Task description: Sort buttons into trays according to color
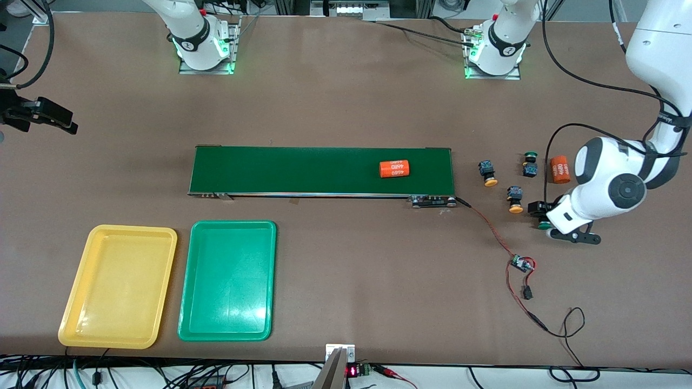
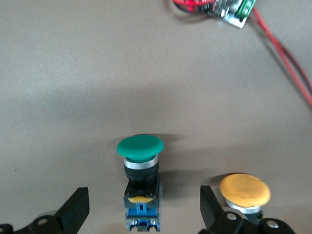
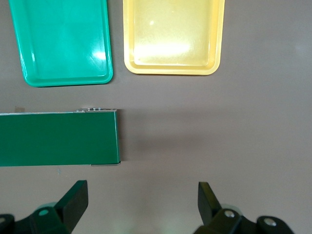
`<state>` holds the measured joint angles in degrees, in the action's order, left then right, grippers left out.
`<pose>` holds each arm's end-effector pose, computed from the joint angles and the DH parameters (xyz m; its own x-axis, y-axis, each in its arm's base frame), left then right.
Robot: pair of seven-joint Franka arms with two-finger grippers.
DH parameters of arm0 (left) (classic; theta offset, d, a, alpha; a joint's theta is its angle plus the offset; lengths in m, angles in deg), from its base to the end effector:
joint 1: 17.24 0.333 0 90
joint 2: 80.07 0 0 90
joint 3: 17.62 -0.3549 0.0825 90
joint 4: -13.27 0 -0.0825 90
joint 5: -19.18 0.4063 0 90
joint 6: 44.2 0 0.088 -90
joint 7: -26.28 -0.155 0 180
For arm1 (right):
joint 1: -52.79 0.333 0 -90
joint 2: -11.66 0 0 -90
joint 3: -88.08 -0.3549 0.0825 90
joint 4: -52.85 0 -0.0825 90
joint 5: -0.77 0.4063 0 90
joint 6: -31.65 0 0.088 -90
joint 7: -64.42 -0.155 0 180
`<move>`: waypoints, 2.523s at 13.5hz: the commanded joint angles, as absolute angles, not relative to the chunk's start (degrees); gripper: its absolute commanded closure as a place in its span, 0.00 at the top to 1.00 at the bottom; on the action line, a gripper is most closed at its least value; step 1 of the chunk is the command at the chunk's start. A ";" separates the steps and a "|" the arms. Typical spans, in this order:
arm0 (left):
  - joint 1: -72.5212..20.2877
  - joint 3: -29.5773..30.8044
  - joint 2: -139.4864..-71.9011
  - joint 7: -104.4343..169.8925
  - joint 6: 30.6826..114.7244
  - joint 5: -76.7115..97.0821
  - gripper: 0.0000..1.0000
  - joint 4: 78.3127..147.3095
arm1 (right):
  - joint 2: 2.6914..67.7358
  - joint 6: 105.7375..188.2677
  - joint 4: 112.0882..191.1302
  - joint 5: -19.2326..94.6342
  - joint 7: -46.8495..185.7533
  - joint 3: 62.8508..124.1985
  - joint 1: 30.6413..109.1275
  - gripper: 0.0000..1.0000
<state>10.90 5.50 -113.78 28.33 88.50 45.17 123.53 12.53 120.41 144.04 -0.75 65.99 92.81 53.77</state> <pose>0.6337 0.0811 0.1595 0.9795 -0.1555 -0.1283 -0.1657 -0.9834 -0.0733 0.5743 -0.0415 0.5947 0.9976 -0.0386 -0.0582 -0.0371 -0.9990 0.0262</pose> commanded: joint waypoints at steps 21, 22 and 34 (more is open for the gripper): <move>-0.52 29.57 -114.35 56.90 64.14 31.57 0.16 116.09 | 11.49 119.89 144.87 -1.69 65.65 92.56 53.58 1.00; -2.28 29.57 -114.35 60.35 67.57 31.57 0.16 117.85 | 11.49 119.97 144.87 -1.69 65.65 92.56 53.58 1.00; -3.19 29.57 -110.49 67.85 66.25 31.83 1.00 115.79 | 11.49 120.06 144.78 -1.69 65.65 92.56 53.58 1.00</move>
